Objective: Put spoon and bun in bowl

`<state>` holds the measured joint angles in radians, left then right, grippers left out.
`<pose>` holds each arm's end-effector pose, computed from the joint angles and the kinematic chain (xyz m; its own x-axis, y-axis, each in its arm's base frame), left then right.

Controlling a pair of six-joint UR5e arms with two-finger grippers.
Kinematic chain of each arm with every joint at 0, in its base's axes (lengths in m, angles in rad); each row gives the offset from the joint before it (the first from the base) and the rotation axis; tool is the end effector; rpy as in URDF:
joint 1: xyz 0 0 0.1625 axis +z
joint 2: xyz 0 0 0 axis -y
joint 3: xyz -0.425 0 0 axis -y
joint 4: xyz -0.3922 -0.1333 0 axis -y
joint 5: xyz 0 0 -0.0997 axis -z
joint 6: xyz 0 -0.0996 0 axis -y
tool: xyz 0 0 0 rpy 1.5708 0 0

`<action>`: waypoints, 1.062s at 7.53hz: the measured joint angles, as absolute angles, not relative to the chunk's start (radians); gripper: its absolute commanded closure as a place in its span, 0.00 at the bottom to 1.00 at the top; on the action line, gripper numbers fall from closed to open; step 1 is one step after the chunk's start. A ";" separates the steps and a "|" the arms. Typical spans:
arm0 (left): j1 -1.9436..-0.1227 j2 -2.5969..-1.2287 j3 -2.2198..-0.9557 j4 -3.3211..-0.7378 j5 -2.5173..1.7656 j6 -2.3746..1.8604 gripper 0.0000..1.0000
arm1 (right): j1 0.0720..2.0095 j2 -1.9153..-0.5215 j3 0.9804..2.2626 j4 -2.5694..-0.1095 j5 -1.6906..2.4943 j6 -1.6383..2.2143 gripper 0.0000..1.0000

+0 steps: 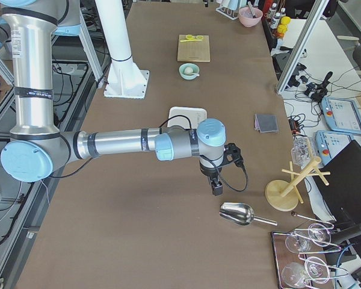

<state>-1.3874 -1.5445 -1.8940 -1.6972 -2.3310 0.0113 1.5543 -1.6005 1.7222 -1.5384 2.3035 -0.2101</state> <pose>0.0248 -0.4881 0.4975 0.6590 0.4206 -0.6236 -0.1737 0.8917 0.4179 0.0586 -0.4876 0.5976 0.7219 -0.3184 0.6144 0.1706 0.9423 0.2880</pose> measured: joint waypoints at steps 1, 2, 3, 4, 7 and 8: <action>-1.454 -1.494 -1.873 -1.660 -2.343 0.084 0.02 | 1.573 -1.596 1.727 -1.603 2.304 -0.223 0.00; -1.496 -1.439 -1.845 -1.653 -2.346 0.114 0.02 | 1.581 -1.599 1.734 -1.649 2.304 -0.226 0.00; -1.535 -1.395 -1.811 -1.684 -2.347 0.128 0.02 | 1.584 -1.606 1.738 -1.667 2.303 -0.223 0.00; -1.567 -1.362 -1.775 -1.717 -2.351 0.131 0.02 | 1.584 -1.610 1.739 -1.672 2.304 -0.218 0.00; -1.595 -1.324 -1.736 -1.737 -2.346 0.131 0.02 | 1.582 -1.623 1.734 -1.675 2.308 -0.221 0.00; -1.598 -1.316 -1.747 -1.741 -2.345 0.134 0.02 | 1.579 -1.635 1.731 -1.676 2.310 -0.224 0.00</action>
<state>-1.5984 -1.3164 -1.7473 -1.7411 -2.3450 0.1337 1.5793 -1.6351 1.7314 -1.6760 2.3100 -0.2237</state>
